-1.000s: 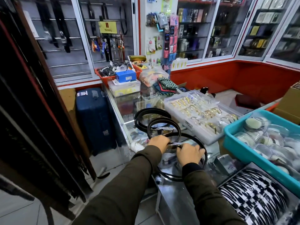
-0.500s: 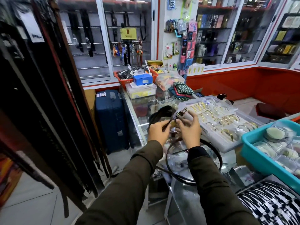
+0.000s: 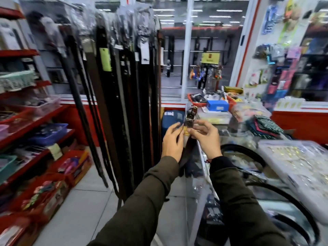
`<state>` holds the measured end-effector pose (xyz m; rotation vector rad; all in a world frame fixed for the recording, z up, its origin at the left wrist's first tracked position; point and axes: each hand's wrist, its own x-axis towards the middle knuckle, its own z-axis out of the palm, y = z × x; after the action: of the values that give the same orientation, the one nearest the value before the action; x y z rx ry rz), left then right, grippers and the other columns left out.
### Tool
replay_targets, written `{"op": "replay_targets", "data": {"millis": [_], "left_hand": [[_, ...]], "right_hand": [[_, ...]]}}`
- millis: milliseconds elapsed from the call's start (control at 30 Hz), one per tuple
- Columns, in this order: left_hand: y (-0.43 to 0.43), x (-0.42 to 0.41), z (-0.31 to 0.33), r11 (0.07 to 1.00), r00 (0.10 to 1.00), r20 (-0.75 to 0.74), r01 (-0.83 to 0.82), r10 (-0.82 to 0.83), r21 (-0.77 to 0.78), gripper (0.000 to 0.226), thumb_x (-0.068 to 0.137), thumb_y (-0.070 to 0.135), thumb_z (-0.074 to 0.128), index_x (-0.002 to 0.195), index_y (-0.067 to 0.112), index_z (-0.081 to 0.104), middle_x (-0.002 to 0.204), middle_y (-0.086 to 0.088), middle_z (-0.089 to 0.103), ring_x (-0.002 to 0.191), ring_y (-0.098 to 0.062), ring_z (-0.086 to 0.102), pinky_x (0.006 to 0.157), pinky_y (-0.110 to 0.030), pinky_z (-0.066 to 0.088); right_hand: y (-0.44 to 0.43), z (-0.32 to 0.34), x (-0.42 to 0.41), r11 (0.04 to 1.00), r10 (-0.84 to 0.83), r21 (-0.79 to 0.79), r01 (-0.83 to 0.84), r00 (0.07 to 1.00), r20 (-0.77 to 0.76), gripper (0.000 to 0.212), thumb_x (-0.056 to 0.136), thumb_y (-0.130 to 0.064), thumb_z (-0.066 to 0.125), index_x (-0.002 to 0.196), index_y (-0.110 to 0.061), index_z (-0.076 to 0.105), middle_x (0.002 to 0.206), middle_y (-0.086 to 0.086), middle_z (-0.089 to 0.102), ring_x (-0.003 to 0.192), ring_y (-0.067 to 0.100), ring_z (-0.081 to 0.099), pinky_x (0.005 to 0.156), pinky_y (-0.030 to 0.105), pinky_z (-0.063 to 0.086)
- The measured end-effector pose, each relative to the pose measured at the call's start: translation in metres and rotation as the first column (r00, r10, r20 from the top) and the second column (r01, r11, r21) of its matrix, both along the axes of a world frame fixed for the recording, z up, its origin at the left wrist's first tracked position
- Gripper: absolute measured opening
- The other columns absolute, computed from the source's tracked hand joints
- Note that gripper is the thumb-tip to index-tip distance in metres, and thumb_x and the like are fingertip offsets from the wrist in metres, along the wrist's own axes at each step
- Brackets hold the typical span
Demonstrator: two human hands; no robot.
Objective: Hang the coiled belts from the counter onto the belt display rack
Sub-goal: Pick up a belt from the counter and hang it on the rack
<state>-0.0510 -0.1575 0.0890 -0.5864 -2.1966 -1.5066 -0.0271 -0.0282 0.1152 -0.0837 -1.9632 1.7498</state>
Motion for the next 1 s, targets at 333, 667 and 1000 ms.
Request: {"op": "replay_targets", "data": {"millis": [333, 667, 1000], "left_hand": [[-0.094, -0.032, 0.079, 0.900, 0.996, 0.073, -0.075, 0.048, 0.429, 0.027, 0.091, 0.016, 0.071, 0.115, 0.007, 0.075, 0.109, -0.004, 0.077, 0.101, -0.012, 0.072, 0.092, -0.024, 0.057], [-0.197, -0.054, 0.180, 0.831, 0.977, -0.078, -0.127, 0.200, 0.542, 0.009, 0.091, 0.024, 0.071, 0.096, 0.024, 0.078, 0.092, 0.000, 0.078, 0.097, -0.019, 0.073, 0.092, -0.044, 0.059], [-0.281, -0.063, 0.258, 0.800, 0.955, -0.121, -0.154, 0.271, 0.580, 0.034, 0.084, 0.036, 0.077, 0.102, 0.008, 0.079, 0.096, -0.017, 0.079, 0.092, -0.031, 0.076, 0.078, -0.045, 0.063]], "right_hand": [[-0.096, 0.078, -0.041, 0.951, 0.235, -0.160, -0.263, 0.956, -0.174, 0.024, 0.085, -0.005, 0.074, 0.108, -0.001, 0.072, 0.094, 0.010, 0.076, 0.084, 0.009, 0.075, 0.072, 0.020, 0.061], [-0.207, 0.178, -0.088, 0.871, 0.408, -0.131, -0.473, 0.847, -0.340, 0.026, 0.085, -0.007, 0.074, 0.111, -0.003, 0.073, 0.092, 0.013, 0.076, 0.081, 0.015, 0.073, 0.067, 0.025, 0.061], [-0.285, 0.258, -0.096, 0.838, 0.477, -0.050, -0.543, 0.775, -0.415, 0.030, 0.086, -0.007, 0.073, 0.113, 0.006, 0.071, 0.093, 0.016, 0.075, 0.072, 0.014, 0.072, 0.062, 0.023, 0.061]]}}
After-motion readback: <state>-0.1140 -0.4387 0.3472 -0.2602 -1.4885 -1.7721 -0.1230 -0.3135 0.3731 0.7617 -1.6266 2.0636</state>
